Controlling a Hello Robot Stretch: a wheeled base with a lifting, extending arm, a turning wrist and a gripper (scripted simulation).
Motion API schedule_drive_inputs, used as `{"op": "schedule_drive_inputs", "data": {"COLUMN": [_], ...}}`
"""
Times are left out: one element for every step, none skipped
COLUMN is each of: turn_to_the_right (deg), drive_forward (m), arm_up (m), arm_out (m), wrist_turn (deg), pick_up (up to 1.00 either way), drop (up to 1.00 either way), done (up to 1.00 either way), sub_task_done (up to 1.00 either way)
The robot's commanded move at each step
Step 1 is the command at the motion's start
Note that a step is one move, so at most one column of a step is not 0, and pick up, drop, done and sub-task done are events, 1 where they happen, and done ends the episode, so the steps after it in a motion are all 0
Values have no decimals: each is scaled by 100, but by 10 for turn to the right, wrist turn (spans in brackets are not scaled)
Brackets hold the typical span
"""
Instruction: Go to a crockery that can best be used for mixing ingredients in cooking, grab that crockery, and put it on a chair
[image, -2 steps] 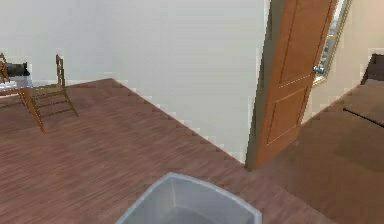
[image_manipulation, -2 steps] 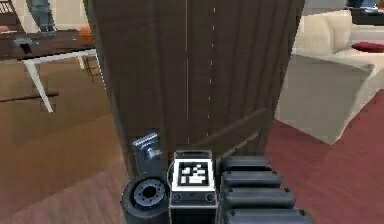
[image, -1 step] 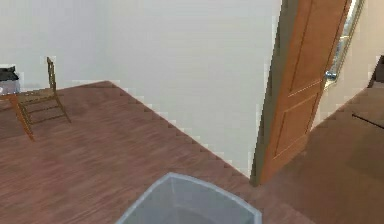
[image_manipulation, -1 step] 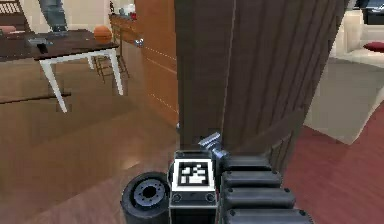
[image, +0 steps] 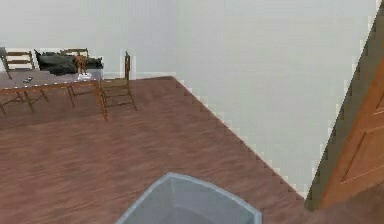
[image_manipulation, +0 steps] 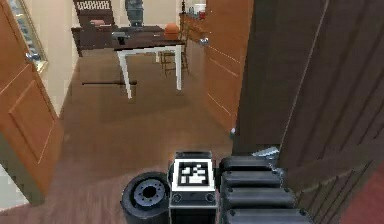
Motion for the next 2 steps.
{"op": "schedule_drive_inputs", "data": {"turn_to_the_right": [0, 450], "drive_forward": [25, 0], "arm_up": [0, 0], "arm_out": [0, 0], "wrist_turn": [0, 0], "pick_up": [0, 0], "drop": [0, 0], "done": [0, 0], "sub_task_done": [0, 0]}}
